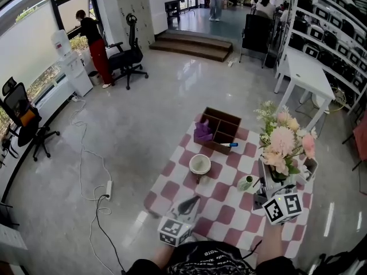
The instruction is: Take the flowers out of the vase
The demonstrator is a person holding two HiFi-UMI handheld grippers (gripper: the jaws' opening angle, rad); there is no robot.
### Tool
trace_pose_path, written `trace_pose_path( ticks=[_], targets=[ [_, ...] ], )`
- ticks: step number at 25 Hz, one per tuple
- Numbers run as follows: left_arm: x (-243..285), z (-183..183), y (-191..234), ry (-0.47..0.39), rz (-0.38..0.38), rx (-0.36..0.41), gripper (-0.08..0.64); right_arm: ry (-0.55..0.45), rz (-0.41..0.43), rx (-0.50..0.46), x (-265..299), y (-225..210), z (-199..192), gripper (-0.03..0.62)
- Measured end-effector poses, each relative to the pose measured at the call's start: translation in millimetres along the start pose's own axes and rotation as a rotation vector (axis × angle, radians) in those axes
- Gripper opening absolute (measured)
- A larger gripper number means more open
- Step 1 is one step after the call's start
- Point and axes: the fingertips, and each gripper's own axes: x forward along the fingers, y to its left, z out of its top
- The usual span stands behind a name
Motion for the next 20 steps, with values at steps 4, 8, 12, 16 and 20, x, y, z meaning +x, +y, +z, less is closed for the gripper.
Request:
trace_pose_path(
  ticks=[4, 8, 12, 16, 20],
  targets=[
    [-1.0, -0.5, -0.2, -0.002, -0.006, 0.003, 0.012, -0.026, -0.011, -0.002, -6.5, 2.4, 11.2, 0.156],
    [0.3, -2.1, -1.7, 0.005, -0.015, 0.002, 0.012, -0.054, -0.033, 0.016, -12.4, 1.3, 16.6, 0.129],
    [0.4, -0.8, -4.8, 0.0, -0.032, 0.014, 0.012, -0.064, -0.041, 0.03, -17.7, 0.2, 19.6, 0.129],
    [0.7, -4.5, -4.9, 0.023, -0.032, 0.011, 0.012, -0.063, -0.069, 0.033, -29.9, -5.8, 18.2, 0.129],
    [6.6, -1.7, -12.3, 0.021, -0.058, 0.024, 0.012, -0.051, -0.117, 0.047, -45.8, -18.8, 13.1, 0.127]
  ],
)
